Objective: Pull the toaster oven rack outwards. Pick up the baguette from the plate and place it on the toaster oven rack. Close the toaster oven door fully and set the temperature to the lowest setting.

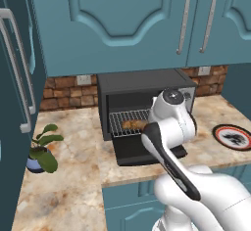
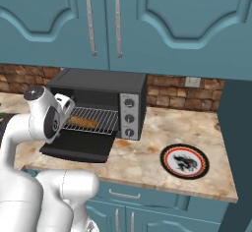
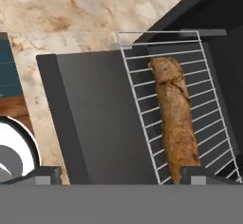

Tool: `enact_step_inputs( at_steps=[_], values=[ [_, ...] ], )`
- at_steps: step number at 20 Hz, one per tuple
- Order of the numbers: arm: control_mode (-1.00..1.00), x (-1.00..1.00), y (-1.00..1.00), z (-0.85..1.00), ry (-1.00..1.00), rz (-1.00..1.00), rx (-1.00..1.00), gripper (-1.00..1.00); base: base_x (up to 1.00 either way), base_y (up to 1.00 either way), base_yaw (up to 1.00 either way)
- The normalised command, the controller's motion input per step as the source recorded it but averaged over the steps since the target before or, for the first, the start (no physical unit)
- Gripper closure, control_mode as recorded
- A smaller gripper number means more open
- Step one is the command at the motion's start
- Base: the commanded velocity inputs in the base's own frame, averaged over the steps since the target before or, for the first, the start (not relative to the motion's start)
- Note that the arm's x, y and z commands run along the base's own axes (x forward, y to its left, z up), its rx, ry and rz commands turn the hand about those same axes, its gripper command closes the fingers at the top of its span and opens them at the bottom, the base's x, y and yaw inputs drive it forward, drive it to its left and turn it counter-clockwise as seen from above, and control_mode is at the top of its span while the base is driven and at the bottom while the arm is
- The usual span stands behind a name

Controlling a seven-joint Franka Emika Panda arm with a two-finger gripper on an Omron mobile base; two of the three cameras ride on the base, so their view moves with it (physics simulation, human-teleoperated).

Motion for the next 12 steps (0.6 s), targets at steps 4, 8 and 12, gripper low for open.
enact_step_inputs(
  at_steps=[4, 8, 12],
  values=[
    [-1.00, 0.00, 0.00, 0.00, 0.07, -0.36, 0.10, -1.00, 0.00, 0.00, 0.00],
    [-1.00, 0.00, 0.00, 0.00, 0.07, -0.60, 0.21, -1.00, 0.00, 0.00, 0.00],
    [-1.00, 0.00, 0.00, 0.00, 0.11, -0.64, 0.26, -1.00, 0.00, 0.00, 0.00]
  ],
)
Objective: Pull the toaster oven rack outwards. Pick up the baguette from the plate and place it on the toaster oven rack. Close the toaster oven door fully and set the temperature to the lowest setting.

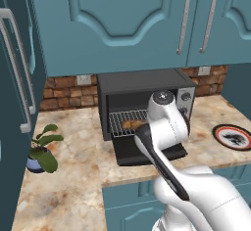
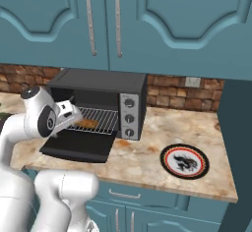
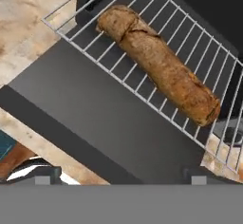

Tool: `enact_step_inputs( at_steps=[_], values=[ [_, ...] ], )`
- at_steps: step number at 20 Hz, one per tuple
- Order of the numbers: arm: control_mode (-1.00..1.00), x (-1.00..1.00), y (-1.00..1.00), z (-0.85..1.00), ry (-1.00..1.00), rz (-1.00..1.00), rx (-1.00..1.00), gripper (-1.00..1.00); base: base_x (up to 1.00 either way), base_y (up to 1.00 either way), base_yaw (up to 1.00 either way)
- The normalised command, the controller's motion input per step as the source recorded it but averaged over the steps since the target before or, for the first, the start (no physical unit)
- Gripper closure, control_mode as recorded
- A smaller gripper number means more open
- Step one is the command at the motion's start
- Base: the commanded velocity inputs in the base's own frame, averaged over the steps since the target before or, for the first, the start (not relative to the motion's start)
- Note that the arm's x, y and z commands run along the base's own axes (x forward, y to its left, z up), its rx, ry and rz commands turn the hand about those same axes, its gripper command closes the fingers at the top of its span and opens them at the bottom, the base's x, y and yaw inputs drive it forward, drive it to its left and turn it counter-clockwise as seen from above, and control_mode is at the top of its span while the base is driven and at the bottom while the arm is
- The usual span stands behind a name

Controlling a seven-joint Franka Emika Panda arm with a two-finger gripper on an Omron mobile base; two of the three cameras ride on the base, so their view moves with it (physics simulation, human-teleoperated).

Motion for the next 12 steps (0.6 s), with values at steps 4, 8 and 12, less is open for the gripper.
enact_step_inputs(
  at_steps=[4, 8, 12],
  values=[
    [-1.00, 0.00, -0.02, -0.01, 0.11, -0.57, 0.24, -1.00, 0.00, 0.00, 0.00],
    [-1.00, 0.11, -0.07, -0.16, 0.02, -0.40, 0.14, -1.00, 0.00, 0.00, 0.00],
    [-1.00, 0.06, -0.07, -0.38, 0.00, -0.30, 0.04, -1.00, 0.00, 0.00, 0.00]
  ],
)
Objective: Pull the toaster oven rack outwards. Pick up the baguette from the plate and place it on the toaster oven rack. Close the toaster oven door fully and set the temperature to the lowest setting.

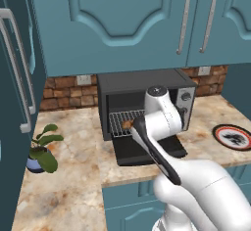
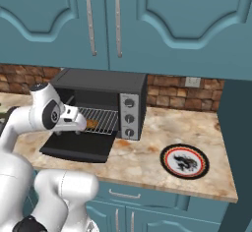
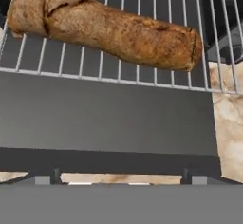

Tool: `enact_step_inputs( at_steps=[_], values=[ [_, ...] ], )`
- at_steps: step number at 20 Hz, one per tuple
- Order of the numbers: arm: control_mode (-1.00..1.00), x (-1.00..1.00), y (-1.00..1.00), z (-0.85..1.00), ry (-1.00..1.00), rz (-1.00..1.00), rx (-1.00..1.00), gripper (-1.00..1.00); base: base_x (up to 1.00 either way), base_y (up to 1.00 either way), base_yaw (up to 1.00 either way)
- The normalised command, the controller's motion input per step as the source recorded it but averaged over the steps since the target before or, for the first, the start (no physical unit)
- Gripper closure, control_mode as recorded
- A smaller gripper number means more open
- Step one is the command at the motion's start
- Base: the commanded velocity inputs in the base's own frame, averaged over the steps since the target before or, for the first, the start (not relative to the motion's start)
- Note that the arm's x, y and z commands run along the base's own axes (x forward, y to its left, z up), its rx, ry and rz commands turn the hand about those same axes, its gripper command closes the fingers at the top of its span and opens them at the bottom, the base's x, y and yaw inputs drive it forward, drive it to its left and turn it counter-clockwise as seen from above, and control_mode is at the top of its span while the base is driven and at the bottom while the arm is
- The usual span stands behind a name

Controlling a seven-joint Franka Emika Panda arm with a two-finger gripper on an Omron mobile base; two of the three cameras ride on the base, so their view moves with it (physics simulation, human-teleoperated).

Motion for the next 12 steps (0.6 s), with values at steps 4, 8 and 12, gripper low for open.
enact_step_inputs(
  at_steps=[4, 8, 12],
  values=[
    [-1.00, 0.00, -0.06, -0.48, 0.00, -0.26, 0.01, -1.00, 0.00, 0.00, 0.00],
    [-1.00, 0.18, -0.08, -0.38, 0.00, -0.22, 0.00, -1.00, 0.00, 0.00, 0.00],
    [-1.00, 0.44, -0.02, -0.24, 0.00, -0.13, 0.00, -1.00, 0.00, 0.00, 0.00]
  ],
)
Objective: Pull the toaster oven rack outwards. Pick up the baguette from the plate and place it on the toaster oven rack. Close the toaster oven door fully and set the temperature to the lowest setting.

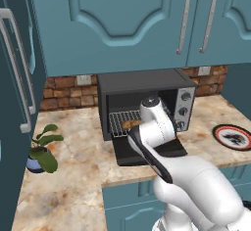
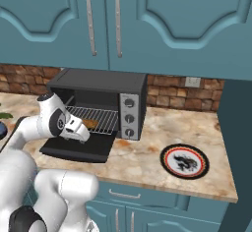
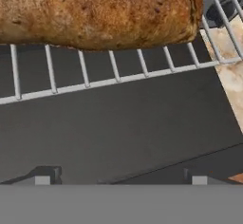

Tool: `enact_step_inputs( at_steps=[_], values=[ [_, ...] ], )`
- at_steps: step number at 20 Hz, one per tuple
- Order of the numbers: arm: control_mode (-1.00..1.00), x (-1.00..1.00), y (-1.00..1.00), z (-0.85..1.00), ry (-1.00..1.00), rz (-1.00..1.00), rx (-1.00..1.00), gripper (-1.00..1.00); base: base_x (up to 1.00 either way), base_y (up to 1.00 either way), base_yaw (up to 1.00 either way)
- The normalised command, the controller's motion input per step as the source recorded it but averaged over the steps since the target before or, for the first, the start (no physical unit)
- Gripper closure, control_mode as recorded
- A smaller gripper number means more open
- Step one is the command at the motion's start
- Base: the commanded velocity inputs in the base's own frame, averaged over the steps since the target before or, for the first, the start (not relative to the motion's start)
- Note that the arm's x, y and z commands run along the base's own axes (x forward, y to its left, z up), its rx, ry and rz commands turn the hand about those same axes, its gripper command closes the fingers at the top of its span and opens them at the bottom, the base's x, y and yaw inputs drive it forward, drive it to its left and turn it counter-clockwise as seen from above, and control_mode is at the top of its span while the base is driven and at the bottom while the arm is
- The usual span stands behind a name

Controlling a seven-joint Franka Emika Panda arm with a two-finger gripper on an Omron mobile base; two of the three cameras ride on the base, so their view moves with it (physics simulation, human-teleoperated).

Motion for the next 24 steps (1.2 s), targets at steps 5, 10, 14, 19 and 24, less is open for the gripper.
enact_step_inputs(
  at_steps=[5, 10, 14, 19, 24],
  values=[
    [-1.00, 0.44, 0.00, -0.25, 0.00, -0.07, 0.00, -1.00, 0.00, 0.00, 0.00],
    [-1.00, 0.45, 0.00, -0.25, 0.00, -0.05, 0.00, -1.00, 0.00, 0.00, 0.00],
    [-1.00, 0.49, 0.00, -0.13, 0.00, -0.04, 0.00, -1.00, 0.00, 0.00, 0.00],
    [-1.00, 0.58, 0.00, 0.00, 0.00, -0.05, 0.01, -1.00, 0.00, 0.00, 0.00],
    [-1.00, 0.55, 0.00, 0.01, 0.00, -0.05, 0.01, -1.00, 0.00, 0.00, 0.00]
  ],
)
